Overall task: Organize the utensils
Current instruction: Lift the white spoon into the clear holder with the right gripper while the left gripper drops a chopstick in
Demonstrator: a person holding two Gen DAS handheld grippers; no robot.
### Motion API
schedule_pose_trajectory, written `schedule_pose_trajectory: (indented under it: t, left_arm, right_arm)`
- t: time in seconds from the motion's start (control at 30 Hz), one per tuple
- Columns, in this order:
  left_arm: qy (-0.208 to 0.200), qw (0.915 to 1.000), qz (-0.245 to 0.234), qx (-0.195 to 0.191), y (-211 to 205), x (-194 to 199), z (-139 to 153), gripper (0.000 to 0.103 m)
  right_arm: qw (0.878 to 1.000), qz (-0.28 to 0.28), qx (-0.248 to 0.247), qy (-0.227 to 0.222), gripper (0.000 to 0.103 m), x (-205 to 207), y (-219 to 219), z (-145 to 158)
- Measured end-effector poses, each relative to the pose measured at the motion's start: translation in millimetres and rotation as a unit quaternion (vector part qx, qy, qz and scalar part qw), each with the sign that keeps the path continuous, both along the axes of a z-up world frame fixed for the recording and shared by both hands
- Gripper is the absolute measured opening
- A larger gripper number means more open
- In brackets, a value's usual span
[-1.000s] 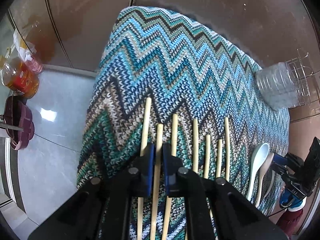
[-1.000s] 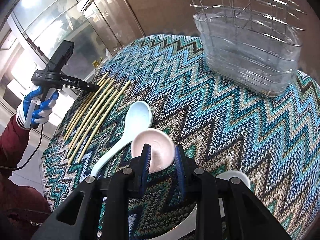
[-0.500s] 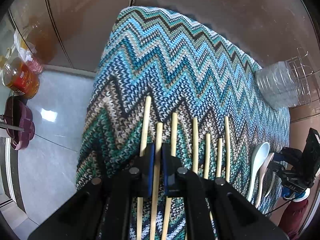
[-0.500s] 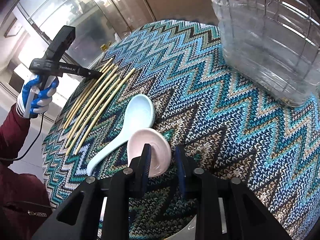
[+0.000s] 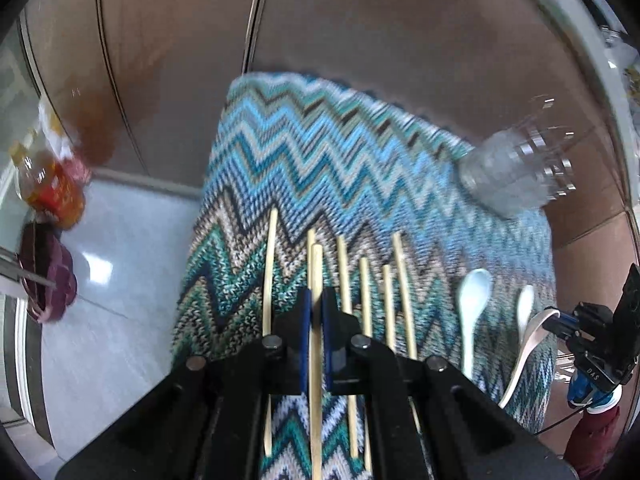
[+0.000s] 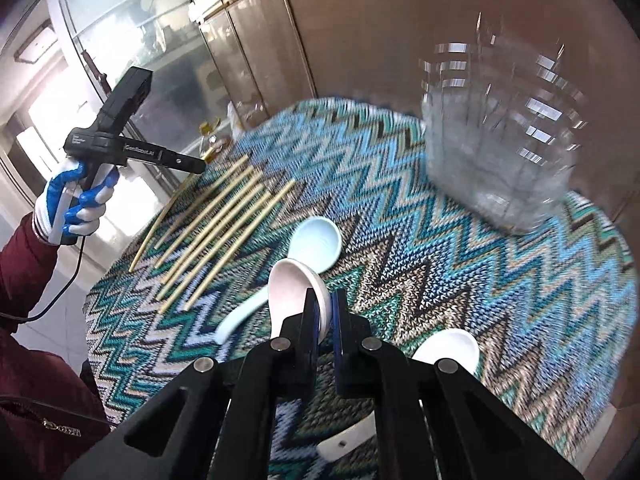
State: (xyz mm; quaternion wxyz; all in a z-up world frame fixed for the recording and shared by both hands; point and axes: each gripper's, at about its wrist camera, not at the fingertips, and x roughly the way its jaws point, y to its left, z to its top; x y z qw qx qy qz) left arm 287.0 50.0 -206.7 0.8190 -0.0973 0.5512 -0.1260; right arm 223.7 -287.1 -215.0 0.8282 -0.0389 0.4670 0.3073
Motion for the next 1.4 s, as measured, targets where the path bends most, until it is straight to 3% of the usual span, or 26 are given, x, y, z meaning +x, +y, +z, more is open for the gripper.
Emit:
schedule_pose_trajectory:
  t: [0.13, 0.23, 0.33, 0.43, 0.57, 0.73, 0.8, 0.97, 1.13, 1.23, 1.3, 1.37, 1.4]
  left_arm:
    - [-0.068, 0.9974, -0.004, -0.022, -6, -14, 55, 0.005]
    - [-0.144, 0.9887, -0.008, -0.042, -23, -14, 110, 0.005]
    - [-0.226, 0.9716, -0.007, -0.070, -49, -12, 162, 0.005]
    - [-0.298, 0.9475, 0.010, -0.116, -80, -2, 201, 0.005]
    - [-0.356, 0.9185, 0.038, -0.168, -121, 21, 223, 0.005]
    - [-0.409, 0.8949, 0.071, -0.163, -170, 55, 217, 0.005]
    - [-0.417, 0.8925, 0.078, -0.153, -187, 65, 207, 0.005]
    - [-0.441, 0.8859, 0.096, -0.107, -218, 82, 167, 0.005]
    - [-0.471, 0.8743, 0.106, -0.054, -239, 83, 132, 0.007]
    - [-0.469, 0.8774, 0.091, -0.046, -241, 78, 120, 0.008]
    - [-0.465, 0.8800, 0.085, -0.049, -238, 75, 120, 0.015]
    - [-0.473, 0.8757, 0.085, -0.045, -233, 64, 129, 0.036]
    - [-0.479, 0.8721, 0.087, -0.045, -228, 57, 134, 0.039]
  right_arm:
    - [0.998, -0.036, -0.005, -0.052, 0.006, -18, -8, 35]
    - [0.990, -0.085, -0.004, -0.116, 0.006, -19, -21, 75]
    - [0.970, -0.147, -0.009, -0.195, 0.006, -15, -34, 117]
    - [0.939, -0.216, -0.007, -0.267, 0.006, -5, -45, 147]
    - [0.898, -0.279, -0.015, -0.339, 0.006, 14, -53, 164]
    - [0.865, -0.322, -0.048, -0.383, 0.006, 47, -55, 157]
    - [0.855, -0.331, -0.068, -0.395, 0.006, 61, -54, 150]
    - [0.846, -0.347, -0.089, -0.394, 0.006, 84, -56, 120]
    - [0.852, -0.346, -0.086, -0.383, 0.008, 88, -56, 89]
    - [0.861, -0.340, -0.080, -0.371, 0.018, 90, -54, 75]
    - [0.862, -0.336, -0.070, -0.372, 0.026, 85, -54, 74]
    - [0.862, -0.335, -0.061, -0.375, 0.032, 79, -54, 78]
    - [0.862, -0.334, -0.057, -0.377, 0.033, 77, -54, 81]
